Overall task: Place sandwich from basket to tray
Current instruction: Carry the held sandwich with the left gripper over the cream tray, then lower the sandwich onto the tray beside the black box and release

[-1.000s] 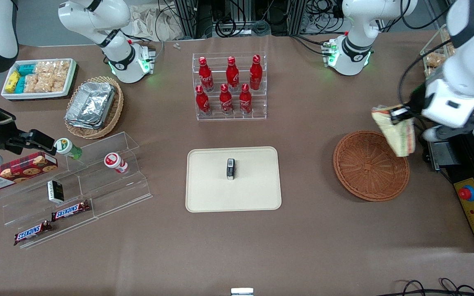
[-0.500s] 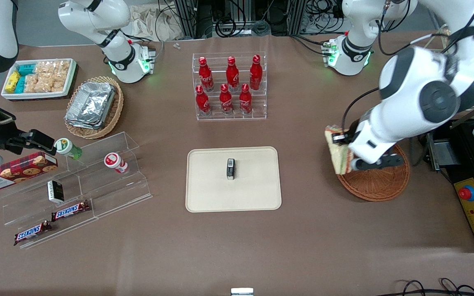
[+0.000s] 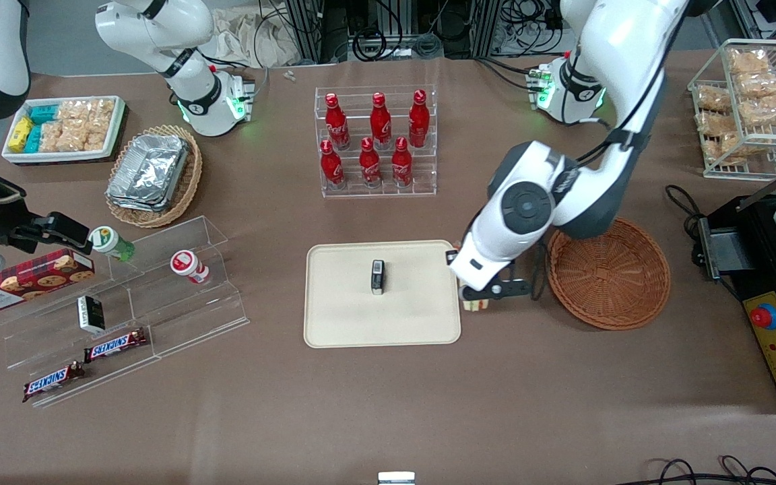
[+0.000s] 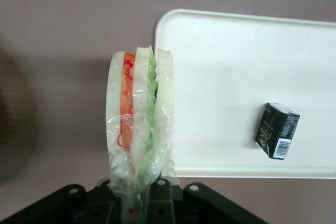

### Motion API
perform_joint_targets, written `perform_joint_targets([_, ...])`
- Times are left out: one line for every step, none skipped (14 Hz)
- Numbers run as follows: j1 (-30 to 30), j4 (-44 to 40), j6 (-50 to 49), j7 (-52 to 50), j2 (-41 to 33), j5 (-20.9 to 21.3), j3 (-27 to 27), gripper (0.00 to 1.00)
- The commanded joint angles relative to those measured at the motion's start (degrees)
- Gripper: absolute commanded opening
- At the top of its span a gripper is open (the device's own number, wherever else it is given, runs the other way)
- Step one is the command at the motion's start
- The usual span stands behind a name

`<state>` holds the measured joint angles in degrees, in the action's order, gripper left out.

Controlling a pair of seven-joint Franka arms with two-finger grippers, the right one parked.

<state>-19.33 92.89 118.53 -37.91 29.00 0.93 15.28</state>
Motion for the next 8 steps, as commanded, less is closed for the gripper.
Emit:
perform_joint_targets([-1.93,-1.58,3.71,-2.08,4.12,2.85,-0.34,0.0])
perform_joint_targets([-2.29,-1.58,4.86,-2.08,5.26,3.03,-0.34,0.0])
perform_joint_targets([-3.25,-1.66,5.57,-2.0,6.23,3.38,-0.34,0.0])
perform_joint_targets([-3.6,-1.66,6.44,-2.08,6.94,5.03,-0.34,0.0])
perform_joint_targets([-3.78,-1.75,6.8,-2.17,7.81,5.92,-0.34,0.03])
perform_joint_targets([-4.48,-1.75,7.41,-2.17,8.52,6.1,-0.34,0.04])
perform_joint_targets([-4.75,-1.66,8.46,-2.08,9.14,6.1,-0.34,0.04])
perform_joint_targets([-4.75,-1.66,9.69,-2.08,10.01,6.1,-0.42,0.06])
